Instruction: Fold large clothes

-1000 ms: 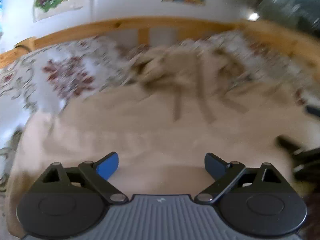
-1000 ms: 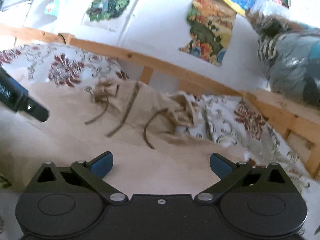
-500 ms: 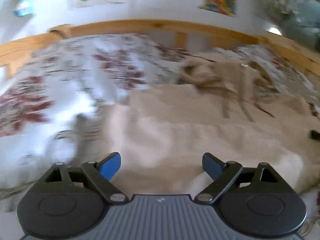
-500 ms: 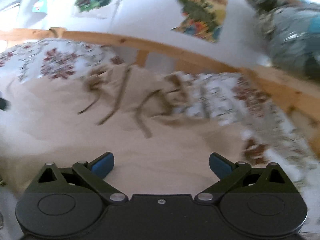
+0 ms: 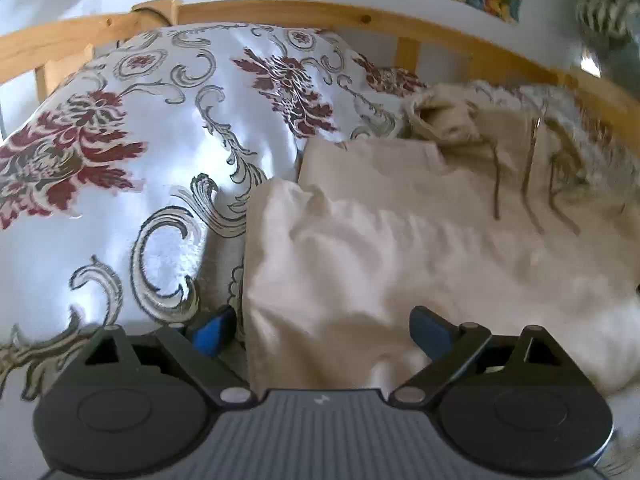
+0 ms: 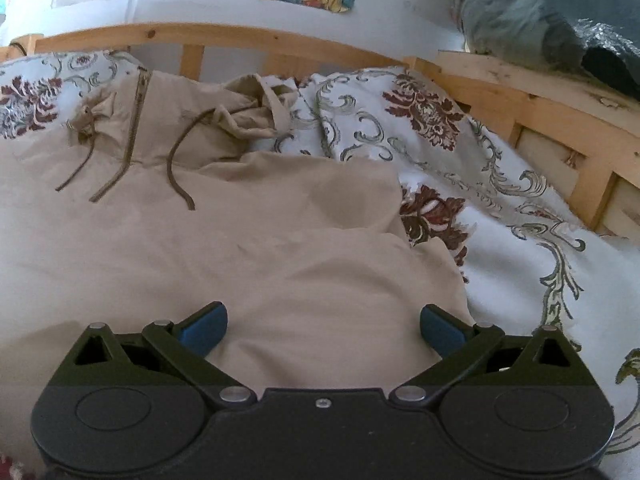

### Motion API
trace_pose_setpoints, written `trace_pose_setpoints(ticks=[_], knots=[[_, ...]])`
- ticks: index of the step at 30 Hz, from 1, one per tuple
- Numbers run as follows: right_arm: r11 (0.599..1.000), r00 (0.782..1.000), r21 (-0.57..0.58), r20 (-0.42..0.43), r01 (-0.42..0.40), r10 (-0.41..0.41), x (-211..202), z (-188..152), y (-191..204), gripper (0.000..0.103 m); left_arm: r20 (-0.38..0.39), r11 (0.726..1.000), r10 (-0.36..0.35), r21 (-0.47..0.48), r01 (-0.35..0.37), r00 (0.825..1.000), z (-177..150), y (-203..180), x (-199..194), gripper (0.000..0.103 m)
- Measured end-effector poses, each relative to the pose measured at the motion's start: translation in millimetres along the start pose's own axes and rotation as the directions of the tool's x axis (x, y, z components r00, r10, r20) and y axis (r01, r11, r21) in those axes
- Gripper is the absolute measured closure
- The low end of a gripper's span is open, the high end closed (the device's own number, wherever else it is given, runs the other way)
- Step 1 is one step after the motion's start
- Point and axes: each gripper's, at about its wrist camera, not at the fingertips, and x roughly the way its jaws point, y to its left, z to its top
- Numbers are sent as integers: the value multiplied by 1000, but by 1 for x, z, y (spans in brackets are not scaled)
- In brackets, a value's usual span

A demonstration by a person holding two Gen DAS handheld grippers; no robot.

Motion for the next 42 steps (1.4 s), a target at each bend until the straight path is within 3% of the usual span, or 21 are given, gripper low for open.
trace_pose_setpoints(ticks=[5,8,11,14,17,20,24,26,29,32,34,36,38,40,41,42], knots=[[1000,995,15,95,-28,26,-21,16,-2,1,1,1000,-9,3,9,1000,31,-8,-27,5],[997,985,32,164,-69,63,-31,27,-4,1,-53,990,-5,140,13,999,83,-28,-45,5],[989,970,78,221,-125,105,-43,39,-14,1,-27,961,33,275,-25,999,138,-53,-60,1],[979,966,145,237,-143,106,-49,47,-26,1,-3,953,60,298,-57,998,189,-77,-46,1],[966,973,208,201,-156,114,-48,55,-39,1,18,972,-9,236,5,1000,224,-93,-5,1],[956,962,218,231,-195,144,-42,76,-52,1,49,986,-44,161,35,998,242,-95,40,1],[940,948,202,219,-275,231,10,139,-65,1,58,993,-53,110,46,997,256,-97,101,5],[924,946,235,198,-301,258,37,166,-69,1,62,994,-43,104,37,997,262,-102,129,8],[873,936,339,159,-351,314,85,198,-74,7,48,995,-97,-9,97,994,271,-99,167,13],[833,933,422,115,-358,342,136,216,-71,14,36,979,-157,-127,160,987,273,-90,204,18],[803,928,478,76,-356,365,168,220,-64,19,1,969,-181,-172,179,983,272,-88,226,26],[746,910,558,41,-364,414,198,218,-60,22,-29,950,-225,-230,212,974,269,-85,245,29],[690,890,628,11,-361,456,220,216,-55,23,-48,913,-291,-313,263,955,264,-81,259,35],[647,878,666,26,-372,478,234,214,-51,28,-64,860,-362,-407,306,930,258,-74,271,54],[635,875,676,32,-375,484,238,215,-48,35,-64,839,-384,-440,320,921,255,-72,276,62],[624,868,682,33,-382,495,243,216,-45,48,-65,824,-403,-460,331,913,253,-72,279,81]])
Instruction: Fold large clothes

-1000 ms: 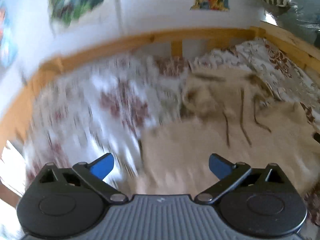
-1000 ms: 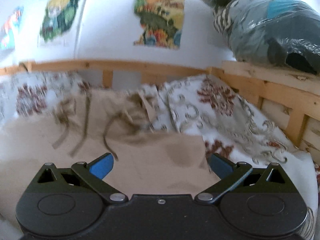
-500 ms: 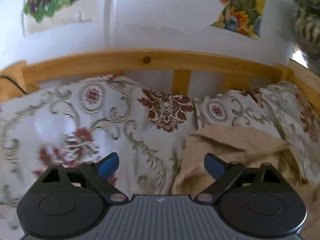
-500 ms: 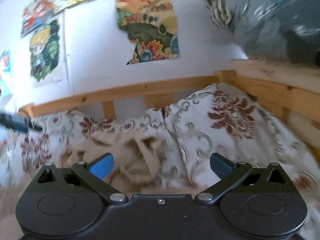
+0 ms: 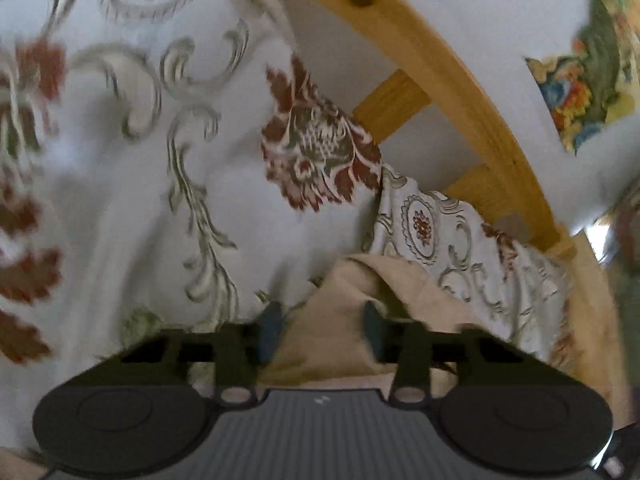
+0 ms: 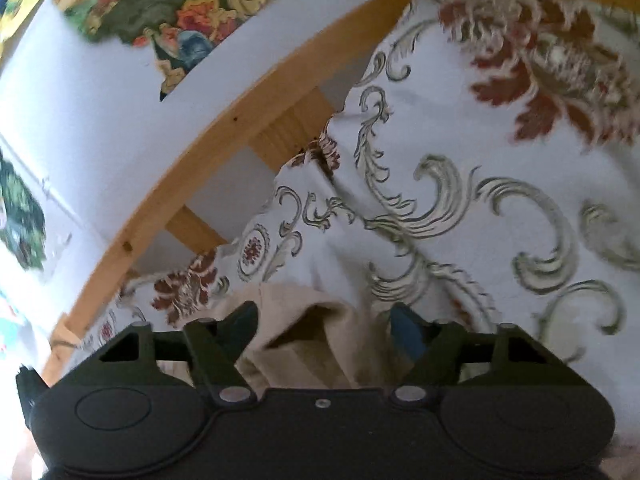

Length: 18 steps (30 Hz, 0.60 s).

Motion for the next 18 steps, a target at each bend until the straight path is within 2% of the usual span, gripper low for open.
trace_pose_setpoints(ticks=[1,3,4,8,10,12,15,18], knots=[[1000,1000,2,-11,0,0,4,1,2,56,-10,1000,-7,-10,7,1000,-2,2,3,96],[1000,1000,-21,-16,8,-9,8,-1,8,80,-9,1000,-11,14,11,1000,-8,1,2,100],[999,1000,-43,-6,6,-6,5,-2,12,85,1,999,-10,38,10,1000,-12,-1,-1,103],[984,996,-171,62,-51,62,-17,-11,28,97,67,995,-65,75,60,996,-22,-7,-28,103],[962,991,-264,93,-71,99,-34,-18,38,97,95,988,-125,98,116,988,-31,-7,-50,103],[925,981,-365,115,-106,158,-56,-28,46,98,102,977,-171,147,155,980,-40,-10,-71,103],[843,961,-515,116,-157,249,-95,-44,54,98,81,967,-197,181,180,977,-56,-6,-99,103],[732,953,-659,75,-173,294,-130,-64,60,98,83,961,-190,222,168,978,-69,-2,-125,103]])
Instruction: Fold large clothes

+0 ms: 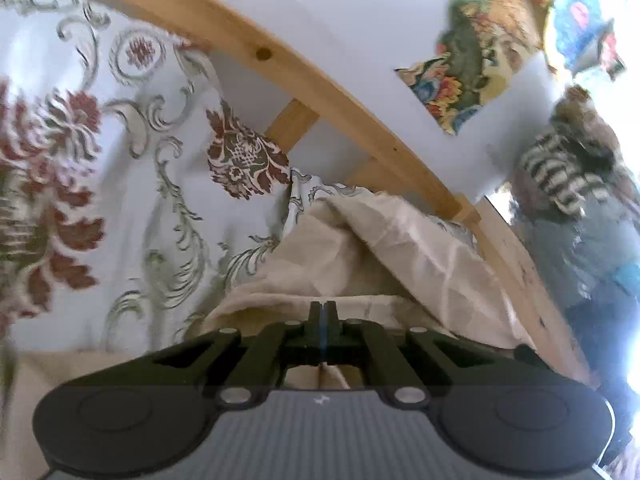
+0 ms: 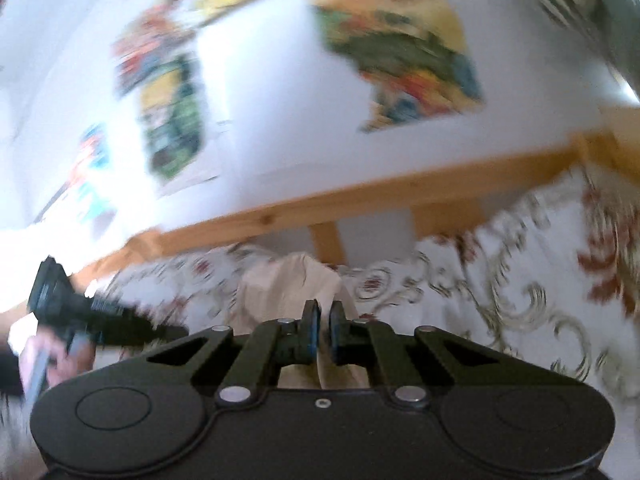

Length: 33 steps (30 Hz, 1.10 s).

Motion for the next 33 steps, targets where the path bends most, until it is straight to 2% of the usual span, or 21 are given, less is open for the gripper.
trace_pose_setpoints(ticks=[4,7,9,12,15,16,17,19,21,23,24,25,26,27,28,30,33], knots=[[976,997,-207,-54,-67,57,-37,-8,36,98,-10,998,54,17,-54,998,-11,4,-43,103],[925,992,-367,-105,-100,65,-62,-23,67,98,-21,994,107,23,-107,994,-17,7,-73,103],[888,992,-453,-118,-86,36,-79,-39,85,98,-14,992,125,10,-125,992,-21,10,-90,103],[828,991,-560,-126,-29,-50,-99,-71,109,98,4,989,150,-8,-150,989,-33,12,-117,103],[818,982,-574,-142,23,-127,-115,-101,121,98,4,988,152,-27,-152,988,-49,14,-142,103],[825,977,-564,-145,50,-159,-120,-110,125,97,5,989,147,-25,-147,989,-54,14,-150,100],[836,972,-544,-149,72,-180,-124,-116,128,97,2,990,140,-21,-140,990,-58,11,-153,97],[870,966,-479,-148,119,-214,-138,-123,134,93,0,991,129,-19,-129,992,-65,7,-159,79],[901,958,-392,-133,184,-253,-153,-124,137,84,-4,994,102,-38,-102,995,-70,6,-159,67],[933,955,-266,-106,241,-277,-167,-119,137,79,-11,994,88,-57,-88,996,-77,4,-151,65],[942,951,-201,-97,270,-293,-169,-115,136,68,-23,994,88,-59,-89,996,-81,2,-143,65],[946,946,-128,-92,297,-310,-170,-111,132,62,-35,994,90,-60,-92,995,-85,1,-136,65],[947,944,-63,-89,314,-319,-170,-108,128,48,-51,994,89,-61,-92,995,-90,-1,-127,65],[940,937,13,-85,342,-340,-168,-105,122,39,-73,994,89,-57,-93,993,-95,-3,-116,65],[917,923,115,-101,382,-372,-163,-103,113,37,-99,993,106,-44,-111,989,-102,-6,-104,65],[844,904,325,-169,427,-392,-150,-103,92,41,-158,985,160,-38,-168,974,-116,-8,-83,65],[747,895,492,-238,447,-378,-134,-119,74,43,-206,981,178,-39,-189,962,-131,-9,-66,66]])
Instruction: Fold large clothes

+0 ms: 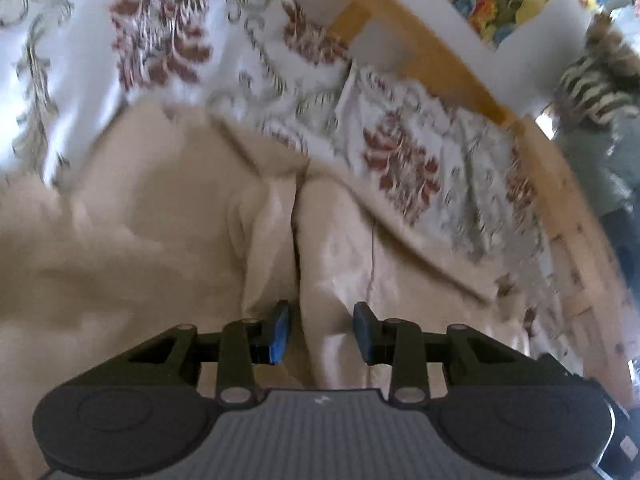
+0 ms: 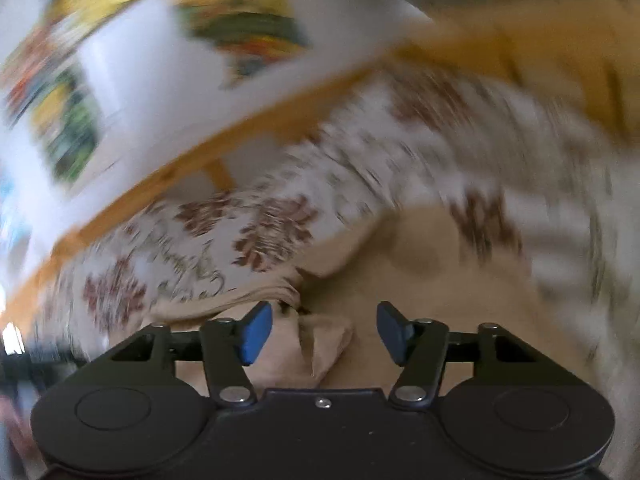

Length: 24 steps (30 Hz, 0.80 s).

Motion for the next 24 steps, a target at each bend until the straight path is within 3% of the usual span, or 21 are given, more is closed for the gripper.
trace_pose_setpoints(ticks=[3,4,5,6,7,9,13,17,20,21,23,24], knots=[[996,995,64,-64,-70,74,15,-11,-7,44,-5,999,15,51,-14,1000,-8,-4,3,70],[992,992,77,-75,-98,103,19,-15,-9,45,-11,998,9,58,-9,1000,-9,-4,2,76],[988,988,96,-79,-124,132,22,-18,-11,55,-20,998,-1,56,2,1000,-11,-3,2,80],[983,984,111,-83,-145,155,25,-20,-13,76,-22,998,-5,56,6,1000,-12,-3,2,88],[985,986,98,-75,-140,147,27,-20,-11,87,-22,998,-6,63,7,1000,-13,-4,2,93],[990,990,22,-26,-141,141,27,-18,-8,96,-17,997,-17,69,18,1000,-15,-8,-1,99],[978,989,-187,98,-89,109,21,-7,3,100,-27,997,-56,52,58,998,-25,-20,-3,101],[955,992,-296,124,0,38,29,-11,-3,102,-41,998,-59,28,60,997,-34,-16,3,101],[942,994,-331,109,52,-16,37,-20,-7,103,-36,997,-67,34,68,997,-33,-14,-2,96],[939,994,-337,110,66,-30,37,-21,-6,98,-23,996,-64,55,65,998,-33,-16,-7,93],[928,988,-360,148,99,-48,31,-22,1,84,9,992,-61,114,60,998,-32,-24,-19,75],[917,982,-381,184,119,-51,26,-23,5,76,38,989,-55,143,50,998,-33,-29,-26,58]])
